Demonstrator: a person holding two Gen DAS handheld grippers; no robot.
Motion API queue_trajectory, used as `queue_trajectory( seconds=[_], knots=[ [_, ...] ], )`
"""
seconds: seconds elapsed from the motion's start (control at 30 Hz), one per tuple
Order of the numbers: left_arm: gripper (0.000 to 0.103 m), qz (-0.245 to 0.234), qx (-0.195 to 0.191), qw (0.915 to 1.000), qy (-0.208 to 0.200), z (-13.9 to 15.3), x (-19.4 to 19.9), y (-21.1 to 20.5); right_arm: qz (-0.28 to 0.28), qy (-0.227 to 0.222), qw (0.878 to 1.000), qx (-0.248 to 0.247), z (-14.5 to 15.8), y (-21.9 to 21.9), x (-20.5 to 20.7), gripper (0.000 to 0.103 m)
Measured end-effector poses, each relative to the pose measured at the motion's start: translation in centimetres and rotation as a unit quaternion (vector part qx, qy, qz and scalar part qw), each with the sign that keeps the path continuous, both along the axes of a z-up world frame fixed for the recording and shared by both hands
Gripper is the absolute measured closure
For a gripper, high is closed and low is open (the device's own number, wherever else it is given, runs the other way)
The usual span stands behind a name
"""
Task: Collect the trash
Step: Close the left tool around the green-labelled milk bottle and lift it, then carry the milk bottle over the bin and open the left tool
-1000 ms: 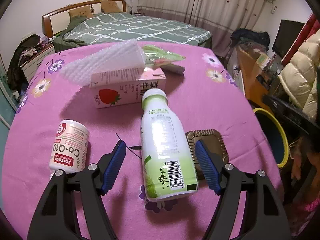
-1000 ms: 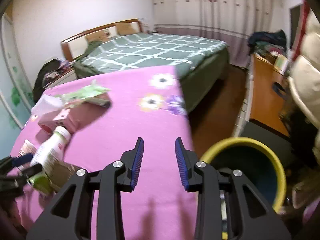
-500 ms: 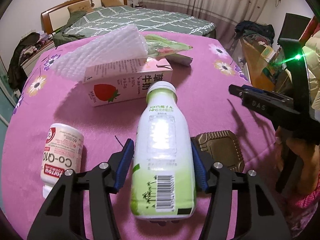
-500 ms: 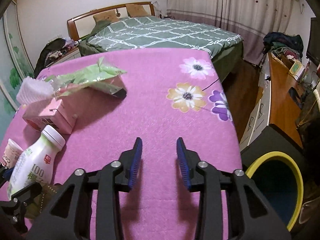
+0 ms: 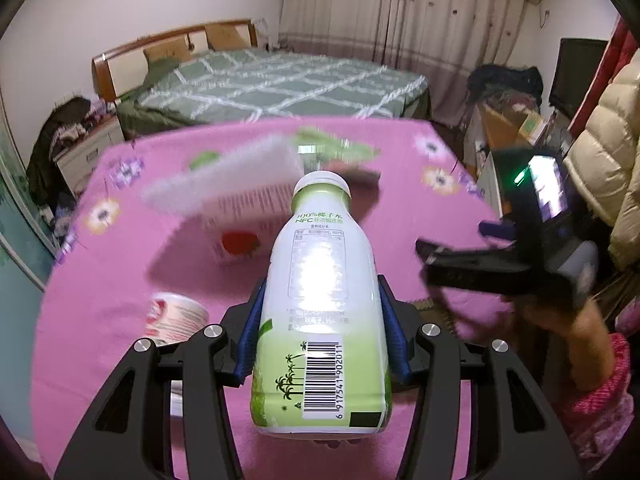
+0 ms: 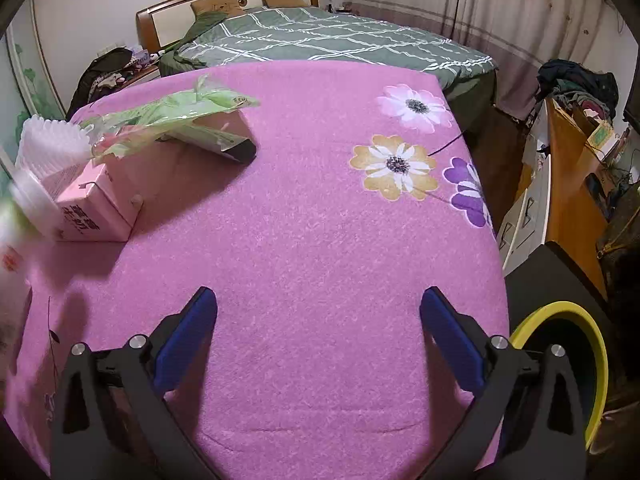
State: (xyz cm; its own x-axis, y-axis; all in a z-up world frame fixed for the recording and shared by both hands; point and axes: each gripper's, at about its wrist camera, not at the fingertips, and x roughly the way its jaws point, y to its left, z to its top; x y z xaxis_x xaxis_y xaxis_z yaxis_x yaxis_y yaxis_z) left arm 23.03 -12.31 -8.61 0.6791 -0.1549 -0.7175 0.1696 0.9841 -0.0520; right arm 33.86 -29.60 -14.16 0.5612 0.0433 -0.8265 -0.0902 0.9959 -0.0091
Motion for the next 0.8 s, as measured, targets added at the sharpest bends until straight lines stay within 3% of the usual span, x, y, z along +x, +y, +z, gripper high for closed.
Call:
queue_trajectory(
  seconds=[0.37, 0.6, 0.8],
  knots=[
    [0.052, -0.061, -0.024, 0.9949, -0.077, 8.2, -2.1, -3.0, 0.0, 0.0, 1.0, 0.0, 0.0, 0.0, 0.0, 0.005],
    [0.052, -0.105, -0.025, 0.9912, -0.076, 9.8, -0.8, -8.0, 0.0, 0.0, 1.0, 0.0, 0.0, -0.1, -0.1, 0.005],
    [0.052, -0.112, -0.026, 0.9898, -0.083, 11.4, 1.4, -9.8, 0.0, 0.0, 1.0, 0.0, 0.0, -0.1, -0.1, 0.005]
  ],
)
